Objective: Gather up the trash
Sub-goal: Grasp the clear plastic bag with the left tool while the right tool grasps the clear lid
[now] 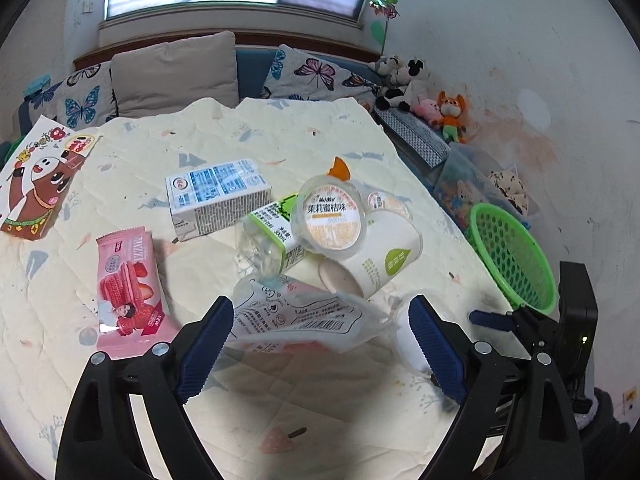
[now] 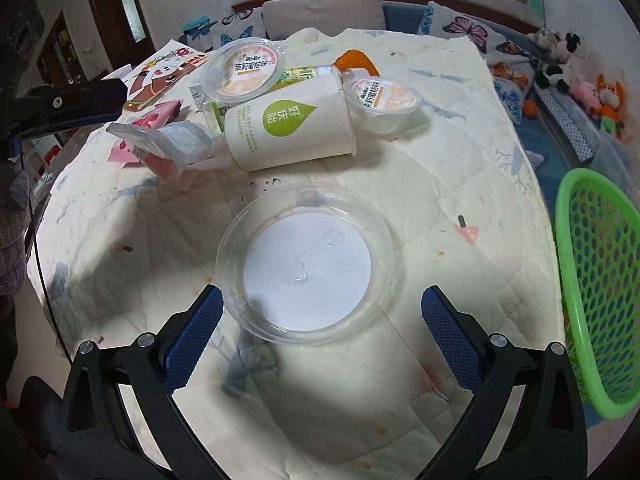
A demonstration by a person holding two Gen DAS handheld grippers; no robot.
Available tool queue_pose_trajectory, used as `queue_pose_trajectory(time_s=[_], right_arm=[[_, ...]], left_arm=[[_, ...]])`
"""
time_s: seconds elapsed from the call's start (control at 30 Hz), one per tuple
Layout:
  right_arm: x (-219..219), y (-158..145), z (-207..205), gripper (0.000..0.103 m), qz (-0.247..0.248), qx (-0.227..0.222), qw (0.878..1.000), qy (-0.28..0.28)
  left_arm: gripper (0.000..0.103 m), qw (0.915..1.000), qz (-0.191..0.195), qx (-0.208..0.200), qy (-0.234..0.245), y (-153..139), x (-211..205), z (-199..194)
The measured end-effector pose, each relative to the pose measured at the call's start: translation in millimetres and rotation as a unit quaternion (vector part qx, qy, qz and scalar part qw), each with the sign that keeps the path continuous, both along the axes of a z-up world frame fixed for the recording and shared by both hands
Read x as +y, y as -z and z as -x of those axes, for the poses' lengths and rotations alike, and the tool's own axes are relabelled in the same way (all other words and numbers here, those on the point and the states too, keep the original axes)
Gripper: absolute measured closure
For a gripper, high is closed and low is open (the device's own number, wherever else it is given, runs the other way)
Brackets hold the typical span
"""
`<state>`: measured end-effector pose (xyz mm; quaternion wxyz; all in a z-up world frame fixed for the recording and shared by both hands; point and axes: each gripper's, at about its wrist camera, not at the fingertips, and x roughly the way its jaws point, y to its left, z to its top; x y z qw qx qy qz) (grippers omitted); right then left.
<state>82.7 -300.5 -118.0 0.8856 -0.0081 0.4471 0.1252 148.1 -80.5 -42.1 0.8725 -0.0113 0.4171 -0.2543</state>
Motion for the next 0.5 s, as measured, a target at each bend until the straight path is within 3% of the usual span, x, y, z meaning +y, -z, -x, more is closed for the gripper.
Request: queue_pose_trajectory(time_s=[0.43,0.5], right_arm=[[17,9,-13,0.004,0.012,0.009,1.0,-0.008],[18,8,-12,0.009,0.013,0.004,1.0,0.001]], left_arm=[[0.015,0.9991,-0.032,-0.002,0.029,20,0,1],[0.015,0.9985,-0.039,-0.009,0.036,23,-2,1]])
